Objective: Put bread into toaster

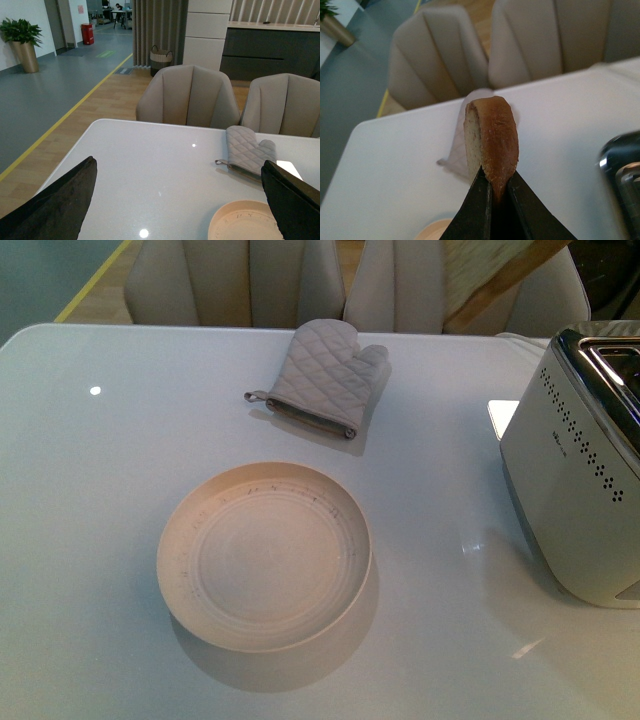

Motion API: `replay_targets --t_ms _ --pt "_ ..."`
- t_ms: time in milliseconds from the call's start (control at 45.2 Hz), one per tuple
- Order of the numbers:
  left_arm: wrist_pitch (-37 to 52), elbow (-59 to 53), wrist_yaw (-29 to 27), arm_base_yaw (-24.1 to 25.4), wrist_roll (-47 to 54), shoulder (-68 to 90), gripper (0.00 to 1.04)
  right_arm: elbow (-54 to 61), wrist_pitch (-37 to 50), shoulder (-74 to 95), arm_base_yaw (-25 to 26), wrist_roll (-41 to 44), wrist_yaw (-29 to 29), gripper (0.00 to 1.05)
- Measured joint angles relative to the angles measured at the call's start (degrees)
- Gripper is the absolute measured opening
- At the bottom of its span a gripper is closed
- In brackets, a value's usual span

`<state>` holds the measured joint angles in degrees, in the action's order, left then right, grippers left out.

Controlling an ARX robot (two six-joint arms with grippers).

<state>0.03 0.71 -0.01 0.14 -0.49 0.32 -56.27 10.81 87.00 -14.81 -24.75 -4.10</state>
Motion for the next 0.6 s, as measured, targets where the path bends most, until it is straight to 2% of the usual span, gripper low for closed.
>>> replay_targets --t_ms 111,310,597 --pt "0.0 0.0 0.0 0.0 0.0 0.0 0.98 -4.0 -8.2 -7.1 3.3 11.1 -1.4 0.03" --pt "0.0 0.0 0.0 0.0 0.0 0.0 0.98 -5.1 -16.0 -11.5 6.1 21.5 -2.0 0.03" --pt "0.0 0.0 0.0 0.0 0.0 0.0 0.98 -2.6 -21.7 -11.5 8.1 24.9 -5.6 0.03"
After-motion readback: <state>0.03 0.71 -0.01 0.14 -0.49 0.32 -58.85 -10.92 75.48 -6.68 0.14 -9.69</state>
